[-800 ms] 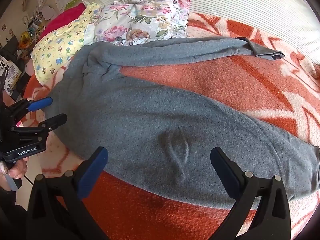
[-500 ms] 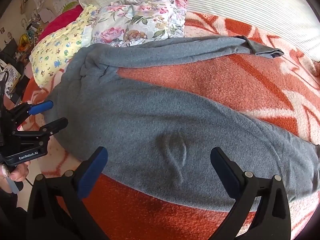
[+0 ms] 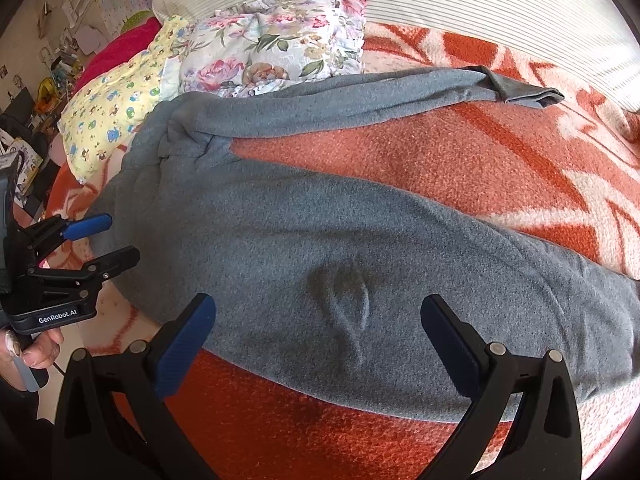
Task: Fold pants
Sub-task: 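Move both grippers over the grey sweatpants toward the leg cuffs, then grasp the cuff of one pant leg with the right gripper while the left gripper grasps the other leg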
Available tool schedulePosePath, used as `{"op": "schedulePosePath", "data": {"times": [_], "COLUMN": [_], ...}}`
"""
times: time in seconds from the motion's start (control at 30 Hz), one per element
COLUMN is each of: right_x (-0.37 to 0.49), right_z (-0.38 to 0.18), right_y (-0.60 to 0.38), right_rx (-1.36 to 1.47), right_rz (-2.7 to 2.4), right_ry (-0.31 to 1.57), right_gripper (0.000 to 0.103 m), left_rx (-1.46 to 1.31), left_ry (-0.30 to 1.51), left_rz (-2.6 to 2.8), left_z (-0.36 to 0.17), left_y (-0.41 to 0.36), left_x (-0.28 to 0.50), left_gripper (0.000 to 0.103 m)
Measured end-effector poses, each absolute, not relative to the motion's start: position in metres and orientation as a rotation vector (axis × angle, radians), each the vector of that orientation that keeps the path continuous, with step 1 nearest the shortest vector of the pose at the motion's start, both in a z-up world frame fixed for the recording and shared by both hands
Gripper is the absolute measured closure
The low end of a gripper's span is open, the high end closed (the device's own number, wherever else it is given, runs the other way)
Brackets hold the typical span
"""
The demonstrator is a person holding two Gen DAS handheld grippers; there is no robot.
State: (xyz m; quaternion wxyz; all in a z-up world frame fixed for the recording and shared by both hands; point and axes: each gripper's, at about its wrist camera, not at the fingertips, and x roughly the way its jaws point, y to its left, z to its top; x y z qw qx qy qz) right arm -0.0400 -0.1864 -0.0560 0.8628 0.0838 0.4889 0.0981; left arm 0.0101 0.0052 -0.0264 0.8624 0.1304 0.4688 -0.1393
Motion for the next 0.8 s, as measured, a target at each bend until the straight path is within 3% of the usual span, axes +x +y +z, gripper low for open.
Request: {"op": "schedulePosePath", "data": {"times": [0.4,0.47,0.63,0.8], "right_x": [-0.045,-0.047,-0.047,-0.026], "right_z": [-0.057,-0.056,-0.049,-0.041], "right_y": [-0.229,-0.237,-0.254,-0.283], "right_rx": [0.312,0.338,0.364,0.474], "right_rz": [0.154,0.138,0.075,0.094], "right_ry": [0.939,0.91,0.858,0.845], "right_gripper": [0.0,0.0,0.001,0.001], "left_rx": [0.237,0.23,0.11,0.233], "left_ry": [1.005,0.989,0.89,0.928], "left_rz": [-0.392,-0.405,-0.383,-0.423], "left_z": [-0.022,-0.019,-0.004,0.0], "left_y": [-0.012,-0.017,-0.019,-0.042], "left_x": [0.021,0.023,0.031,0.053], "left_gripper": [0.033,0.039,0.038,0.037]}}
